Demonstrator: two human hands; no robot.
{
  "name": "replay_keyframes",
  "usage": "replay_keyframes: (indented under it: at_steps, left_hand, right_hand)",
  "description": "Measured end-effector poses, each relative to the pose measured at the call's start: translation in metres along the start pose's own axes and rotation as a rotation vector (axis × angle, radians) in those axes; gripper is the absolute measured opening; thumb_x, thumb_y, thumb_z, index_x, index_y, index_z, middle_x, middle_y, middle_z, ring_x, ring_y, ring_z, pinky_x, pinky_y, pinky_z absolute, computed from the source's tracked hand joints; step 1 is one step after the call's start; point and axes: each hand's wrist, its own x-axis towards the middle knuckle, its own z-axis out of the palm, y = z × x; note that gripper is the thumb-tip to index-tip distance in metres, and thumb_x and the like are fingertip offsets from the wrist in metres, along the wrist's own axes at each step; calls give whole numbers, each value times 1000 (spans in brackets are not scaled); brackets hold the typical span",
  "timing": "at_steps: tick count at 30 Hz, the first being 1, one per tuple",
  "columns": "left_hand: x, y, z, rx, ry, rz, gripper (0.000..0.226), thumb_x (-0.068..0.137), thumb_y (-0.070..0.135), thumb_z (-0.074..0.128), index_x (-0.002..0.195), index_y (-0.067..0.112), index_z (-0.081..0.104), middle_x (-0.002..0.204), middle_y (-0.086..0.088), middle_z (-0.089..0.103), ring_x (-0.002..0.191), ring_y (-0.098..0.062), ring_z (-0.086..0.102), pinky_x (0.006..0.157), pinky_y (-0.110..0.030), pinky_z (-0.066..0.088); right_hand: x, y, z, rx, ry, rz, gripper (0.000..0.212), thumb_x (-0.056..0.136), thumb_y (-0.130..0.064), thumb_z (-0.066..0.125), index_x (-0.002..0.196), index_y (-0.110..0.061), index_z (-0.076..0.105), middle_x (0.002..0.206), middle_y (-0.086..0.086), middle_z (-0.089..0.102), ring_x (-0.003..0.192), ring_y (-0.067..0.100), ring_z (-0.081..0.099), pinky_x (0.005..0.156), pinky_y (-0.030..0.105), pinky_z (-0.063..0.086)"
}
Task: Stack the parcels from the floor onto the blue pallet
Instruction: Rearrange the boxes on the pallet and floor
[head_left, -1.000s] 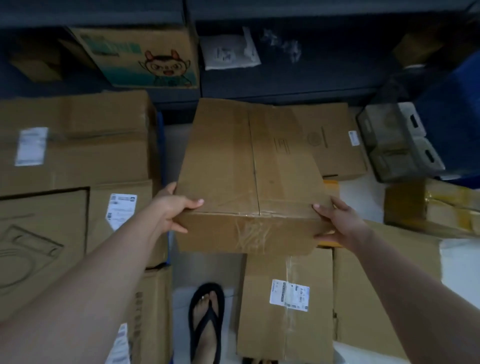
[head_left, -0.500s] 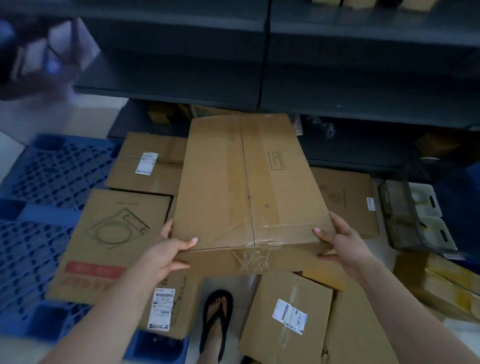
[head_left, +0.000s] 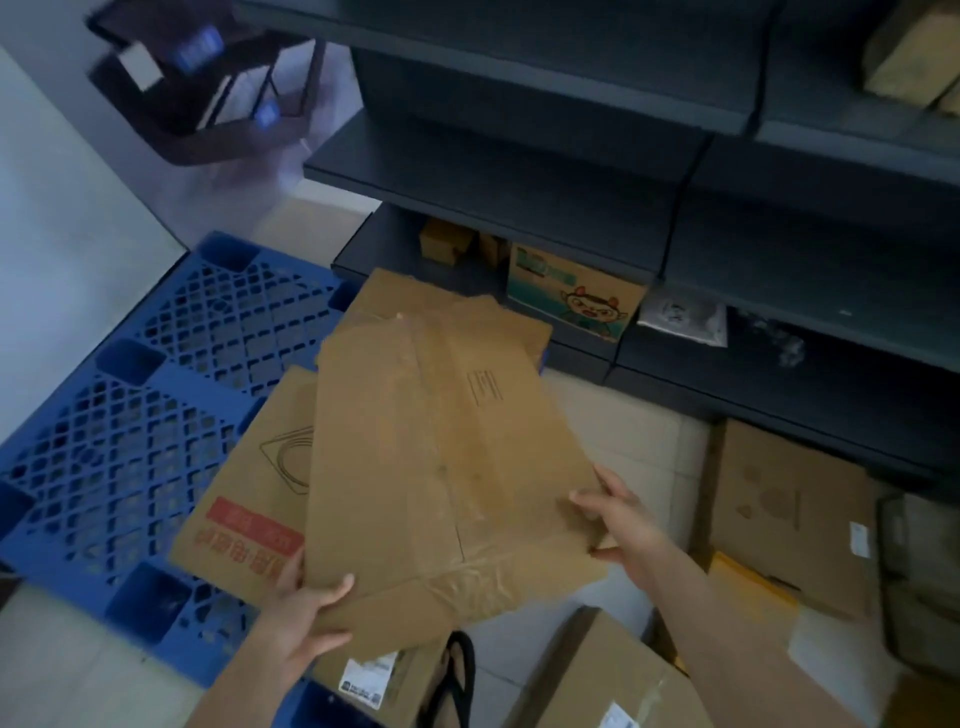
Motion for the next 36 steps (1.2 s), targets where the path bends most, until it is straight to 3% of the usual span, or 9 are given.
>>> replay_keyframes:
  at_steps: [8, 12, 16, 19, 23, 26, 29, 32, 36]
  left_hand:
    - [38, -6, 2, -119, 76, -133, 88, 73, -3, 74, 142, 34, 34, 137, -1, 44, 124, -39, 43, 94, -61, 44]
    - [44, 7, 34, -173, 70, -85, 83, 72, -3, 74, 139, 28, 38, 137, -6, 47, 117, -38, 50, 89, -56, 49]
    - [55, 29, 68, -290, 38, -67, 78, 75, -2, 72, 138, 29, 38, 119, -1, 51, 113, -33, 49, 84, -52, 51]
    - [64, 44, 97, -350, 61, -23, 75, 75, -5, 70, 136, 25, 38, 120, -4, 52, 108, -33, 51, 80, -51, 51]
    - [87, 68, 134, -398, 138, -63, 78, 75, -10, 68, 137, 24, 34, 124, -4, 47, 122, -36, 47, 84, -55, 49]
    - [120, 86, 164, -377, 215, -12, 80, 69, -15, 71, 135, 18, 41, 118, -2, 54, 110, -27, 48, 77, -50, 52]
    - [156, 104, 206, -285, 346, 37, 86, 60, -16, 77, 135, 8, 43, 127, -15, 55, 114, -29, 50, 94, -43, 46]
    - [189, 111, 244, -407, 381, 74, 77, 65, -18, 74, 130, 9, 44, 116, -19, 58, 99, -32, 57, 69, -31, 54]
    - [217, 117, 281, -484, 408, 12, 56, 75, -3, 73, 119, 14, 45, 95, -5, 59, 79, -19, 57, 84, -50, 52]
  right_hand:
    - [40, -9, 20, 26, 83, 87, 46, 86, -19, 63, 127, -35, 50, 123, -1, 50, 112, 25, 44, 96, 51, 43]
    - [68, -59, 21, -60, 107, -8, 41, 85, -14, 60, 117, -39, 52, 106, -9, 58, 93, 13, 52, 88, 43, 44]
    - [110, -119, 21, -209, 129, -73, 43, 84, -17, 61, 120, -37, 49, 96, -11, 56, 84, 9, 51, 95, 47, 42]
    - [143, -160, 22, -288, 134, -89, 49, 84, -20, 62, 130, -32, 47, 112, -3, 53, 95, 17, 50, 91, 42, 43]
    - [189, -201, 22, -361, 87, -124, 58, 82, -20, 65, 135, -32, 44, 117, -3, 50, 103, 20, 50, 90, 39, 45]
    - [237, -224, 20, -382, 48, -109, 63, 80, -18, 69, 137, -30, 43, 121, -3, 53, 105, 20, 53, 94, 38, 46]
    - [299, -245, 16, -408, 48, -102, 62, 79, -17, 70, 136, -23, 46, 130, 5, 57, 102, 22, 58, 92, 38, 49]
    - [356, -261, 15, -463, 3, -114, 64, 80, -18, 70, 137, -24, 44, 130, 3, 56, 94, 18, 56, 84, 31, 44]
    - [409, -270, 15, -551, 3, -178, 74, 81, -19, 71, 144, -23, 34, 137, 6, 51, 103, 17, 50, 88, 31, 38]
